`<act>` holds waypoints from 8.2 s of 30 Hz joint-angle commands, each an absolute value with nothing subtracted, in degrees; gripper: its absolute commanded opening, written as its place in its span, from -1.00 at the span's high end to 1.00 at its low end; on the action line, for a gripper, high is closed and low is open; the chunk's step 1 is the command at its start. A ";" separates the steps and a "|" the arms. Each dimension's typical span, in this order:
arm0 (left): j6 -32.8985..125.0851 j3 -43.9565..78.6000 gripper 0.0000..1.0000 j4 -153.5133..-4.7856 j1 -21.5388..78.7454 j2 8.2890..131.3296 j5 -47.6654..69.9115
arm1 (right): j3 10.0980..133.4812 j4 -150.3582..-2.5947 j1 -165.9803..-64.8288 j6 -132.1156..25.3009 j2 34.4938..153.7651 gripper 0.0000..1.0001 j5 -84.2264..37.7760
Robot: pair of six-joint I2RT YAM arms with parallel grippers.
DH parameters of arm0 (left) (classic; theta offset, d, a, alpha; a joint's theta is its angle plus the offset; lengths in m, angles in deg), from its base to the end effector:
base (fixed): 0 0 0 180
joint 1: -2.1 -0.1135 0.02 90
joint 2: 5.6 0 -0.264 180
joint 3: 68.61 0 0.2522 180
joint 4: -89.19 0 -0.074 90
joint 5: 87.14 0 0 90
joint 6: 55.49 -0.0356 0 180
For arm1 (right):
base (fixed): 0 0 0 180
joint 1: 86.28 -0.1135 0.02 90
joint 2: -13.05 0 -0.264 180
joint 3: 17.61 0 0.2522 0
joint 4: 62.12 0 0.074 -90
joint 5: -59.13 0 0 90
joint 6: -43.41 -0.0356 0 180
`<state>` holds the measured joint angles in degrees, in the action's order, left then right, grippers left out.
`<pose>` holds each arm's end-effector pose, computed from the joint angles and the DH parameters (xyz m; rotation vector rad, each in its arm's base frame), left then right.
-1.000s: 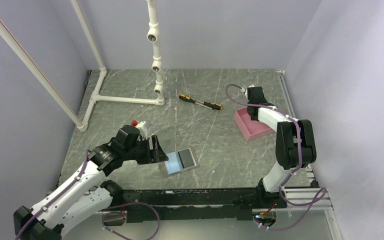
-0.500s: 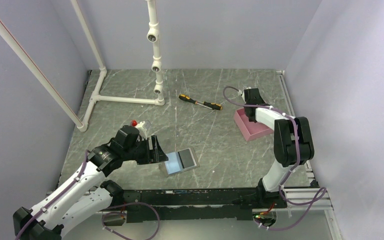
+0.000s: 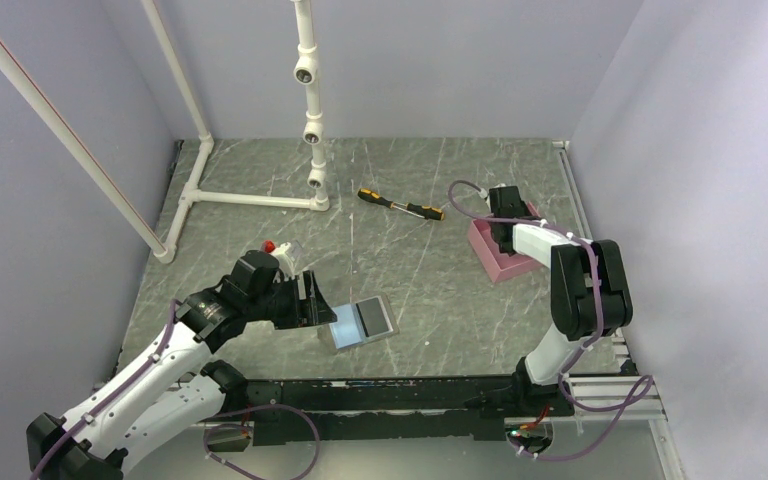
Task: Put the credit cards into the card holder
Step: Pick up the credit card from the storage box, then insert the credit card into the card holder.
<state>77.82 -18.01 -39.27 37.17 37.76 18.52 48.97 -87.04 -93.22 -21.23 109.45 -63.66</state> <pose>0.1219 -0.0974 0.2509 -0.0355 2.5305 -0.9420 0.3282 0.0205 0.1656 -0.4704 2.4638 -0.8523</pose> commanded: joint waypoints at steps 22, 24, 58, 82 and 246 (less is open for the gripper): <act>77.87 -17.17 -0.49 -39.68 37.00 38.11 19.70 | 50.50 -85.10 -91.14 -22.34 108.94 -0.04 -63.28; 77.80 -16.97 -0.49 -39.40 37.00 37.91 19.50 | 50.83 -85.31 -90.72 -22.82 109.12 -0.04 -62.35; 78.02 -17.08 -0.51 -40.33 37.00 38.57 20.22 | 48.67 -87.10 -90.67 -29.16 106.20 0.45 -59.32; 78.38 -16.33 -0.50 -40.56 36.97 39.85 20.93 | 56.09 -96.67 -90.67 -40.16 105.44 1.00 -52.44; 83.92 -18.17 -0.50 -49.00 37.88 73.63 5.84 | 38.31 -70.65 -120.65 -75.36 113.52 1.00 28.28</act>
